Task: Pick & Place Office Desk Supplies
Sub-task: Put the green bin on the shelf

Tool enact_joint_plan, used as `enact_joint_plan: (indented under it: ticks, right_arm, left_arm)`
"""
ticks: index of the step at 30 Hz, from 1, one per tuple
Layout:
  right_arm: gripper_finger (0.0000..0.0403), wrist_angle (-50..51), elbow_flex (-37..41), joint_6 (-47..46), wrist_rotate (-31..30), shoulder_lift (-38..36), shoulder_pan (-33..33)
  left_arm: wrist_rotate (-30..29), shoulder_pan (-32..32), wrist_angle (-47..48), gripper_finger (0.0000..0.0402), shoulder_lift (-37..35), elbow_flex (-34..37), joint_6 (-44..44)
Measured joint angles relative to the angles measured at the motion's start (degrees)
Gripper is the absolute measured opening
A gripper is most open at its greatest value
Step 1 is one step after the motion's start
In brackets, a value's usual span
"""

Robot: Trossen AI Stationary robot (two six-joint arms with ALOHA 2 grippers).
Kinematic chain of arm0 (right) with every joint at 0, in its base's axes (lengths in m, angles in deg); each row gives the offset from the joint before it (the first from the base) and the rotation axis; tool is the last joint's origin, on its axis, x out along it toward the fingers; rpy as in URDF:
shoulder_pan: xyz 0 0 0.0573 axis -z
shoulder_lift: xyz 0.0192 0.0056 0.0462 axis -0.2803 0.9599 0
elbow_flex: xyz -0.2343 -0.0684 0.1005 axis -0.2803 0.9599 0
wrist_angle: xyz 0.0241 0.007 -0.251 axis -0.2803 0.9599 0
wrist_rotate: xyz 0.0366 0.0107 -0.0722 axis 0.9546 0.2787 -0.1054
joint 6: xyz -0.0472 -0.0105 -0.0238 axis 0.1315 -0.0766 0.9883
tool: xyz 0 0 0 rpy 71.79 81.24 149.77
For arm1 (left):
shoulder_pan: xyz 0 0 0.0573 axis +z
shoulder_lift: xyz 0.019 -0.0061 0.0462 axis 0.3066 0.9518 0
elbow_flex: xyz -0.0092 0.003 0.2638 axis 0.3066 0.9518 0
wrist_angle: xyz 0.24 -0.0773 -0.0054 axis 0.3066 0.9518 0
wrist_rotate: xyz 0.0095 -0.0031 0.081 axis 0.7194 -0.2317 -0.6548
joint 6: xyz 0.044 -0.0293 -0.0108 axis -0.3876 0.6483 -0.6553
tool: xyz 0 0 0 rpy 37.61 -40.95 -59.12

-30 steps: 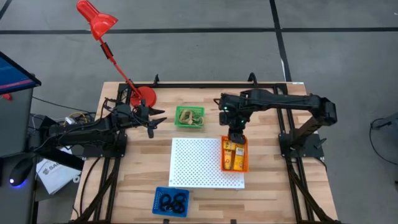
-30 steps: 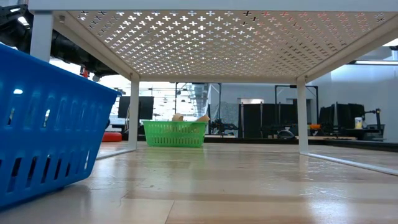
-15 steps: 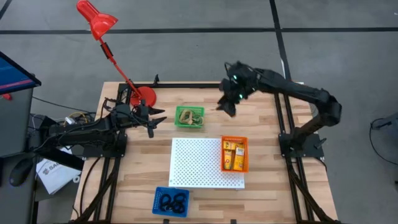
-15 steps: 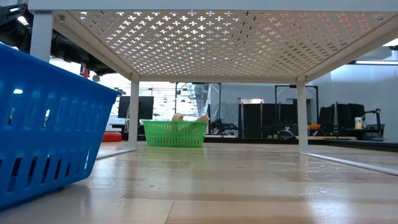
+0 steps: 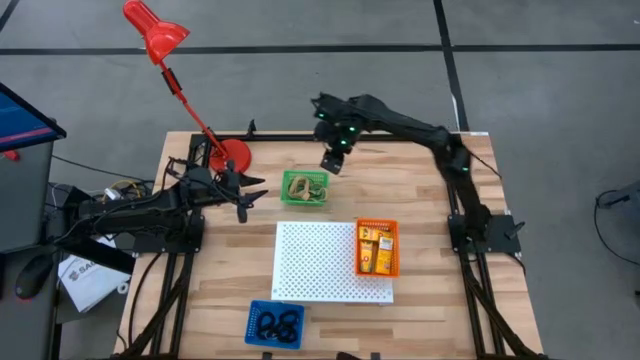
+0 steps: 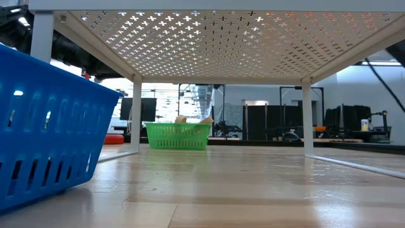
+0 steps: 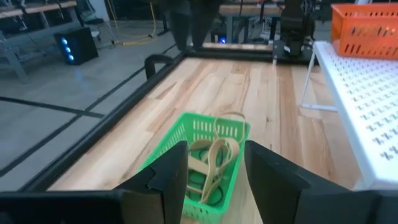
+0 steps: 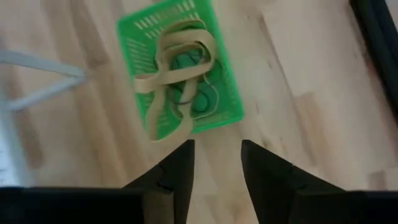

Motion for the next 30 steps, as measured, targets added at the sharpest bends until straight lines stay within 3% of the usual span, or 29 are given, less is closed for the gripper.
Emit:
enact_joint_plan:
  ticks: [3, 5, 13, 17, 30]
  right_arm:
    - [0.0138, 3.7, -6.4, 1.2, 0.4, 5.9, -0.1]
    - [0.0147, 4.7, -6.4, 1.2, 2.0, 7.6, 0.1]
    - [0.0161, -1.5, -6.4, 0.8, -4.3, 10.9, 0.5]
    - [0.0157, -1.3, -6.5, -0.2, -4.5, 11.5, 0.9]
    - [0.0159, 1.2, -6.5, 1.0, 1.1, 15.7, 1.8]
  left_arm:
    - [0.4, 0.0, 1.2, 0.0149, 0.0, 0.0, -0.1]
    - [0.4, 0.0, 1.4, 0.0149, 0.0, 0.0, -0.1]
    - [4.0, 0.0, 1.4, 0.0149, 0.0, 0.0, -1.2]
    - [5.1, -0.4, 1.7, 0.0149, 0.0, 0.0, -1.5]
    - [5.8, -5.6, 1.2, 0.0149, 0.0, 0.0, -1.4]
